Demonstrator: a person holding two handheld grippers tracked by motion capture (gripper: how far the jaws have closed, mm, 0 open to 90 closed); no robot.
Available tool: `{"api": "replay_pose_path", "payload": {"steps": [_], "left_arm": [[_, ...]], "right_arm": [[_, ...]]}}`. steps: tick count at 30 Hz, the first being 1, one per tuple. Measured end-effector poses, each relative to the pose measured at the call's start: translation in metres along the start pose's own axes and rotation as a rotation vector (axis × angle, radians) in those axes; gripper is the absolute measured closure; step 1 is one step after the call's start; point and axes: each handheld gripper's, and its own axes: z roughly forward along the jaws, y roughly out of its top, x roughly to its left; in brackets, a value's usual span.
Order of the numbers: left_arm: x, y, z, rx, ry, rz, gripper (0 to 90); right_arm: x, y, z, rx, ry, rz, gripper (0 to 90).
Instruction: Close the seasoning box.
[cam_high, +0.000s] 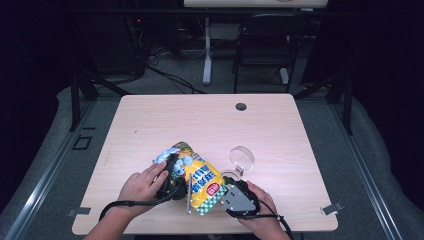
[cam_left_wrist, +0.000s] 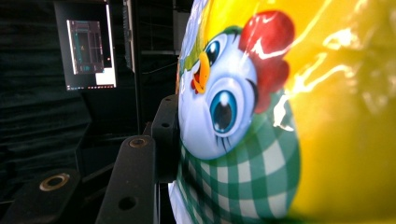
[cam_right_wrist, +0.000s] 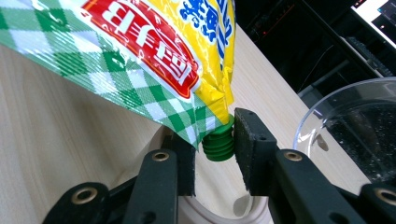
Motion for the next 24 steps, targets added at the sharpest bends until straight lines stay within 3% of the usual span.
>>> {"api": "replay_pose_path", "payload": {"steps": [11, 18, 24], "left_arm": [[0.0015, 0.0013, -0.0043, -0.005, 0.019, 0.030, 60.8], [0.0032, 0.0031, -0.0071, -0.009, 0.033, 0.051, 60.9], [0.0038, 0.0037, -0.0087, -0.010, 0.029, 0.057, 61.0]], "right_arm": [[-0.0019, -0.0013, -0.0006, -0.002, 0.008, 0.018, 70.5], [-0.0043, -0.0037, -0.0003, -0.015, 0.025, 0.067, 70.4], [-0.0049, -0.0042, -0.0011, -0.013, 0.026, 0.078, 70.4]]}}
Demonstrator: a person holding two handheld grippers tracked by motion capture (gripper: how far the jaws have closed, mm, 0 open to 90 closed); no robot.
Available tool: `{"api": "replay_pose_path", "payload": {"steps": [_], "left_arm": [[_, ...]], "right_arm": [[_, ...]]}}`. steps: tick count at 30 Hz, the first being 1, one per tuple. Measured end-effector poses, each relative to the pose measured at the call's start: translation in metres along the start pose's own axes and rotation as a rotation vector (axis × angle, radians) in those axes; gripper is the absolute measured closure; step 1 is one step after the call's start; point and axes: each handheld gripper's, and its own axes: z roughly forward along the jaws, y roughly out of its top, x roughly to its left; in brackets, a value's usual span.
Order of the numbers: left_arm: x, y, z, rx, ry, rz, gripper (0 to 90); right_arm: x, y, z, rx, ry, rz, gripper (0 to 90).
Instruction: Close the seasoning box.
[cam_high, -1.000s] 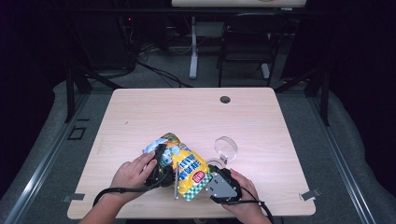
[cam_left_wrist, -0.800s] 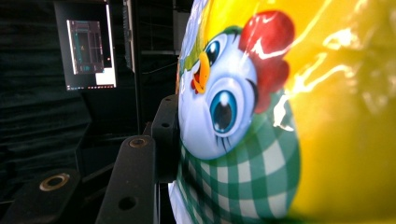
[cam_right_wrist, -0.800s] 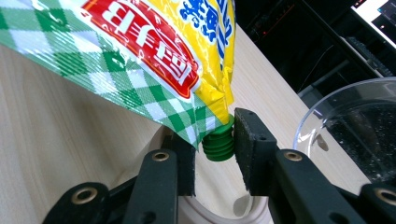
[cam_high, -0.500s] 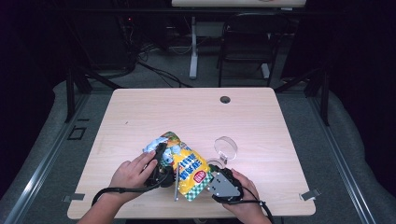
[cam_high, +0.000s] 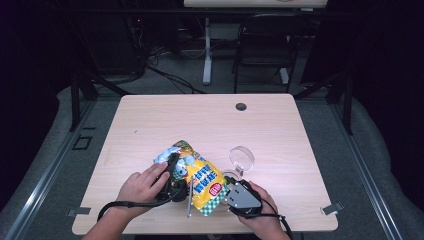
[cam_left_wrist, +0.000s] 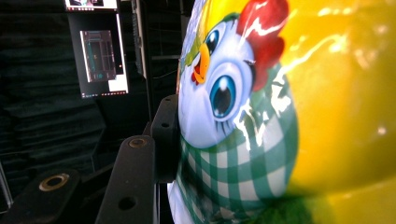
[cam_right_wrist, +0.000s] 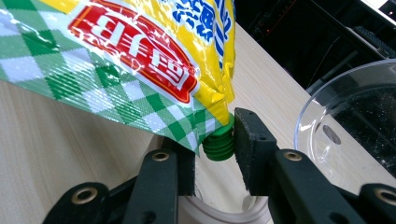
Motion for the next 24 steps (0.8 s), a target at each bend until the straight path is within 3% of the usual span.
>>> {"api": "replay_pose_path", "payload": {"steps": [17, 24], "left_arm": [[0.0049, 0.0090, -0.0011, -0.001, 0.015, 0.025, 61.2], [0.0046, 0.0078, -0.0026, -0.001, 0.024, 0.043, 62.1]], "right_arm": [[-0.0075, -0.0049, -0.0009, -0.001, 0.009, 0.078, 70.4], [-0.0059, -0.0050, 0.0004, -0.001, 0.014, 0.084, 70.4]]}}
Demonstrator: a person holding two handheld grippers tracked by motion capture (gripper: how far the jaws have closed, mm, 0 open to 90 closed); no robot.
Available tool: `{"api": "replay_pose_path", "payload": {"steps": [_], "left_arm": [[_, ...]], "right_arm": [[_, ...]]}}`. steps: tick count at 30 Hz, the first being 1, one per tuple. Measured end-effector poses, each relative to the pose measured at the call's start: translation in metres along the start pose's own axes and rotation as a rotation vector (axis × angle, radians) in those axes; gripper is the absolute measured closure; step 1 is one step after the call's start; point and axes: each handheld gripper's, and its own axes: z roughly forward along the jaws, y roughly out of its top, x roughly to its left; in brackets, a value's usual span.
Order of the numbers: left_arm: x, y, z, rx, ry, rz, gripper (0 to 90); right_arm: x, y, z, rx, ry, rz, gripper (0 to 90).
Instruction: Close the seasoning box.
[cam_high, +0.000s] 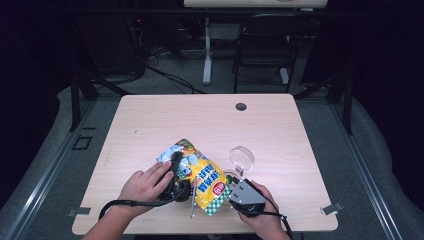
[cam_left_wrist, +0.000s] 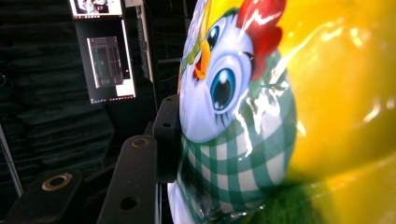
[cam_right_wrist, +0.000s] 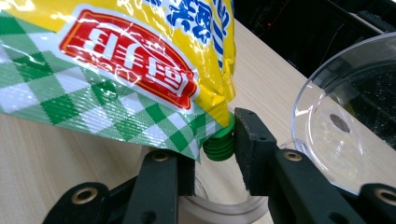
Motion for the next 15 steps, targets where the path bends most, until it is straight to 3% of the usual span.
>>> {"api": "replay_pose_path", "payload": {"steps": [15], "left_arm": [[0.0013, 0.0004, -0.0006, 0.007, -0.001, 0.033, 62.2]], "right_arm": [[0.0011, 0.0000, 0.0022, 0.005, 0.005, 0.005, 70.4]]}}
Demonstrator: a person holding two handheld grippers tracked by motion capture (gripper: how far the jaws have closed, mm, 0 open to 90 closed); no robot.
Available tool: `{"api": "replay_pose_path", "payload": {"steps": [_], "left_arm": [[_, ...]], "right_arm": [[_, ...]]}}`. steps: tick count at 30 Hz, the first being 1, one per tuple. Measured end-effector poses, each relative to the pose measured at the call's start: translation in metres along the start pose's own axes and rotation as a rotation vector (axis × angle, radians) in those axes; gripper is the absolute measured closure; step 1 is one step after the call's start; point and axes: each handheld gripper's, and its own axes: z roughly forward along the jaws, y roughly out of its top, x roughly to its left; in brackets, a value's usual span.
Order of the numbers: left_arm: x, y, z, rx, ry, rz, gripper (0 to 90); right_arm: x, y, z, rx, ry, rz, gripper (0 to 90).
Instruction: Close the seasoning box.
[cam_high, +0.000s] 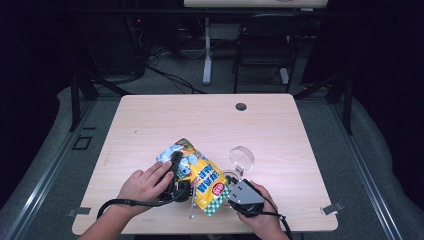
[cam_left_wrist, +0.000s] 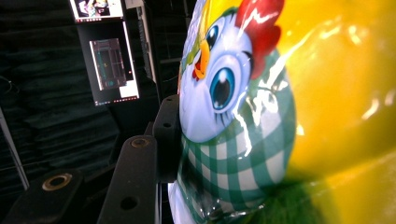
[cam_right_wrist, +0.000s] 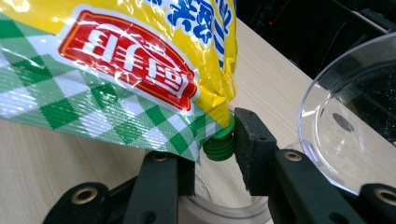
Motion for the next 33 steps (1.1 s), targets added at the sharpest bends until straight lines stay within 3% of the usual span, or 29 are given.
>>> {"api": "replay_pose_path", "payload": {"steps": [8, 10, 33], "left_arm": [[0.0010, 0.0013, -0.0009, -0.002, 0.021, 0.013, 62.2], [0.0011, 0.0014, -0.0007, 0.001, 0.007, 0.009, 62.2], [0.0044, 0.0059, -0.0017, 0.013, 0.016, 0.041, 62.2]], "right_arm": [[-0.0012, -0.0004, -0.0002, -0.003, 0.008, 0.015, 70.4], [-0.0015, -0.0005, -0.0003, -0.003, 0.009, 0.016, 70.4], [-0.0037, -0.0021, 0.0004, -0.005, 0.015, 0.030, 70.4]]}}
